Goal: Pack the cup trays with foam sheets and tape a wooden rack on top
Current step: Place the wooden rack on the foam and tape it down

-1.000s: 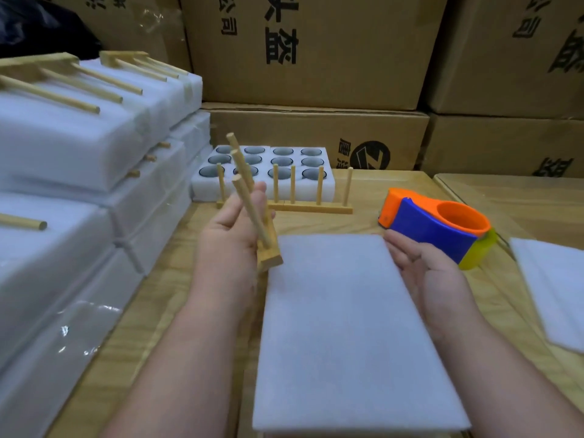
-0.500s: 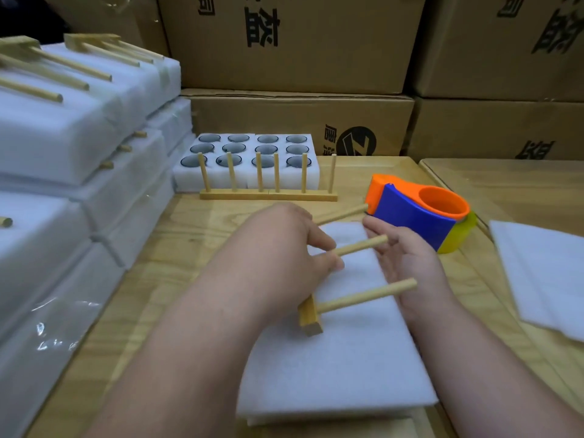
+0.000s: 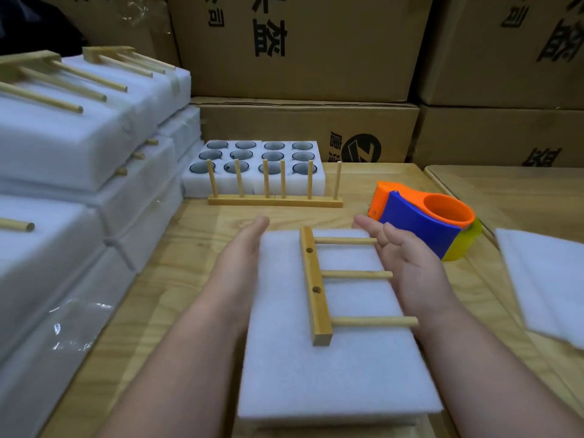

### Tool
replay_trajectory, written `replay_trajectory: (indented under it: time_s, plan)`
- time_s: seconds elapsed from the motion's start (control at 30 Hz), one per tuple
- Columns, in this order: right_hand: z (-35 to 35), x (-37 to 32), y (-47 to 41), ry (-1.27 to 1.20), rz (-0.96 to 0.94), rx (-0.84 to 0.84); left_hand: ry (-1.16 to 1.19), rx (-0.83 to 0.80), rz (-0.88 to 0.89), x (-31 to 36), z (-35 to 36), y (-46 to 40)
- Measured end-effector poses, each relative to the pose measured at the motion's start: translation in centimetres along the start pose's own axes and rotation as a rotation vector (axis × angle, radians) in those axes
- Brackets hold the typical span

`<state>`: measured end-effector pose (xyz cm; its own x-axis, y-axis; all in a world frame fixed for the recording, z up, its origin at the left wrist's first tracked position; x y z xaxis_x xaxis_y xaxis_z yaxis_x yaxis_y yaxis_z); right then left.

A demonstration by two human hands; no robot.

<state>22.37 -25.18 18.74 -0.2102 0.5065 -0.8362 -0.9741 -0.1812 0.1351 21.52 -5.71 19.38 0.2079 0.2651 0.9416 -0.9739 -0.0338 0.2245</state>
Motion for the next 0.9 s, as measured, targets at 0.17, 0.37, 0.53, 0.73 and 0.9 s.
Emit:
replay_trajectory:
  time_s: [0.17, 0.37, 0.53, 0.73, 0.9]
  plan:
    - [-0.5, -0.5, -0.9, 0.026, -0.007, 0.105, 0.224, -0.121, 0.017, -1.3, 1.5, -0.5]
    - [-2.3, -3.3, -0.4, 0.583, -0.243, 0.3, 0.361, -0.016, 0.017, -2.5, 0.6, -0.6]
    - [0.1, -6.0, 0.7, 1.074, -0.337, 0.017, 0.113, -0.026, 0.113, -2.5, 0.4, -0.8]
    - [2.0, -5.2, 1.4, 1.342, -0.193, -0.215, 0.076, 0.014, 0.088, -2.3, 0.2, -0.6]
    - [3.1, -4.7, 1.9, 1.429, -0.187, -0.261, 0.098, 0.03, 0.082, -2.1, 0.2, -0.3]
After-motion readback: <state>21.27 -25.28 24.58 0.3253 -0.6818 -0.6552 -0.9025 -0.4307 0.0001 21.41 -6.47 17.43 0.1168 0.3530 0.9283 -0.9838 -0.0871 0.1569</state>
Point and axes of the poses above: each hand's wrist, its own y-axis away from the middle knuckle, its own z-axis out of the palm, x = y × z, the point moved 6 cm from there along -y, towards the middle knuckle, and after that the axes turned 1 degree about -y, right-handed, at the moved point
